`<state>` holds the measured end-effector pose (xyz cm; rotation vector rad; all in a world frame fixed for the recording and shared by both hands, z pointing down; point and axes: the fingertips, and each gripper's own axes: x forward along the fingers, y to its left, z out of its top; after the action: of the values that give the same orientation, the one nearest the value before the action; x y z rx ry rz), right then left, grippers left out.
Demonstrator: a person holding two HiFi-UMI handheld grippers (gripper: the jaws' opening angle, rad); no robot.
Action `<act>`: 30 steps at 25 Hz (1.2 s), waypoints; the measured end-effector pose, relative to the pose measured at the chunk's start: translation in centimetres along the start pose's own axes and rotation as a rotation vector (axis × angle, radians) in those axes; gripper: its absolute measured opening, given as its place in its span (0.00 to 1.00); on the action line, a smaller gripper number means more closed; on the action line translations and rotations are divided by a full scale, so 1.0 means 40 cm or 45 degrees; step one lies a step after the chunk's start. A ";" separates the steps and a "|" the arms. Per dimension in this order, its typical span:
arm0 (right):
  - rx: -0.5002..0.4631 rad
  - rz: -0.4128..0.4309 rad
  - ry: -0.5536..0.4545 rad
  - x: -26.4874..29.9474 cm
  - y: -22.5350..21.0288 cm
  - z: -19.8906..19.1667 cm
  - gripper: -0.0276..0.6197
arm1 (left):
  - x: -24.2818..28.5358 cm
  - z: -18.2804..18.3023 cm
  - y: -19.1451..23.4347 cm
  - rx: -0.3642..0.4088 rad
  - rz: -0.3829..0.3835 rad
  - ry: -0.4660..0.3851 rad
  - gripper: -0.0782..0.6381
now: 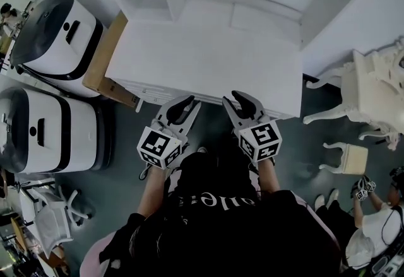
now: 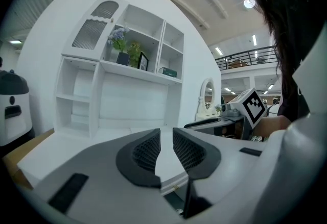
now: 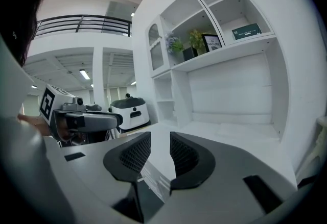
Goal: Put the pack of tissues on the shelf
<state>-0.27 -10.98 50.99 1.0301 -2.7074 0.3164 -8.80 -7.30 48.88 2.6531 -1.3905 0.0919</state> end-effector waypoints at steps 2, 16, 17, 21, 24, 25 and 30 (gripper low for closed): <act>0.003 0.000 -0.008 -0.008 0.024 -0.002 0.24 | -0.024 -0.004 -0.008 0.011 -0.007 0.007 0.22; -0.009 0.014 -0.050 -0.057 0.091 0.023 0.16 | -0.075 -0.005 -0.043 0.021 -0.043 -0.002 0.21; -0.010 0.014 -0.049 -0.059 0.092 0.024 0.16 | -0.075 -0.004 -0.046 0.022 -0.048 -0.001 0.21; -0.024 0.016 -0.044 -0.064 0.097 0.022 0.15 | -0.075 -0.006 -0.053 0.027 -0.061 0.008 0.21; -0.030 0.022 -0.041 -0.062 0.101 0.022 0.15 | -0.075 -0.009 -0.051 0.025 -0.064 0.015 0.21; -0.030 0.022 -0.040 -0.062 0.102 0.022 0.15 | -0.075 -0.009 -0.050 0.024 -0.066 0.016 0.21; -0.019 0.024 -0.058 -0.066 0.111 0.035 0.15 | -0.080 -0.007 -0.049 0.024 -0.073 0.017 0.21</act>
<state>-1.51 -6.48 48.37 1.0204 -2.7570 0.2790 -9.02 -3.54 48.57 2.7004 -1.3153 0.1165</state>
